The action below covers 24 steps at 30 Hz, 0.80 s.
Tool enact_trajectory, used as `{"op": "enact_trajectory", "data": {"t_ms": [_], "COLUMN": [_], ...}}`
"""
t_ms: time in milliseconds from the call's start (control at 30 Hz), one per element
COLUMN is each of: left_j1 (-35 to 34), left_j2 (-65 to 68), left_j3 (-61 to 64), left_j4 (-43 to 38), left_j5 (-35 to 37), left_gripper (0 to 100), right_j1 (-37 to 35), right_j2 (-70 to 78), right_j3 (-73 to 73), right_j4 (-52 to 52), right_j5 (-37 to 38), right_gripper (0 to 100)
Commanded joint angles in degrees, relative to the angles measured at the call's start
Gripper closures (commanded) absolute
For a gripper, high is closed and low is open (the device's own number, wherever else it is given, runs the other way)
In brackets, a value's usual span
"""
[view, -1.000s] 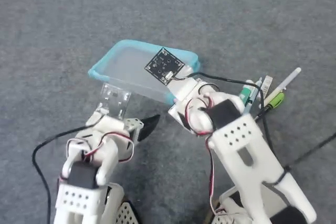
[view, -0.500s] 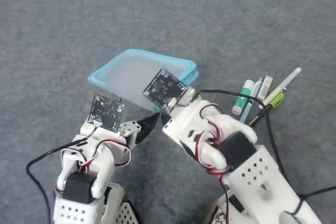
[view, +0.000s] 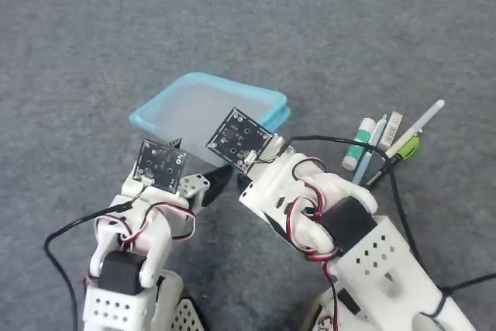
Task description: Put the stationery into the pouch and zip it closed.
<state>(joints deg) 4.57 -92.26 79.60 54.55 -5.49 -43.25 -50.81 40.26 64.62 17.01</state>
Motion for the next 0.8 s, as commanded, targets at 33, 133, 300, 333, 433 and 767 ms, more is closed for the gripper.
{"op": "enact_trajectory", "data": {"t_ms": [33,133,300,333,433,767], "left_j1": [-3.3,-6.9,-9.1,-9.7,-10.7,-10.9], "left_j2": [1.6,1.6,1.6,1.6,1.6,1.7], "left_j3": [-0.3,0.2,0.1,0.1,0.2,1.0], "left_j4": [-3.5,-5.2,-5.4,-5.5,-6.1,-6.2], "left_j5": [-0.7,-0.7,0.9,1.1,1.1,1.2], "left_gripper": [67,67,67,67,67,67], "right_j1": [-0.6,-0.6,-0.4,-0.3,-0.1,7.2], "right_j2": [-2.8,-2.8,-2.8,-2.8,-2.8,-2.8], "right_j3": [-0.5,-0.5,0.7,1.8,5.7,8.1], "right_j4": [0.7,2.2,3.4,3.4,1.4,1.0], "right_j5": [1.0,3.1,4.7,5.3,6.2,8.4], "right_gripper": [99.2,99.2,99.2,99.2,99.2,99.2]}}
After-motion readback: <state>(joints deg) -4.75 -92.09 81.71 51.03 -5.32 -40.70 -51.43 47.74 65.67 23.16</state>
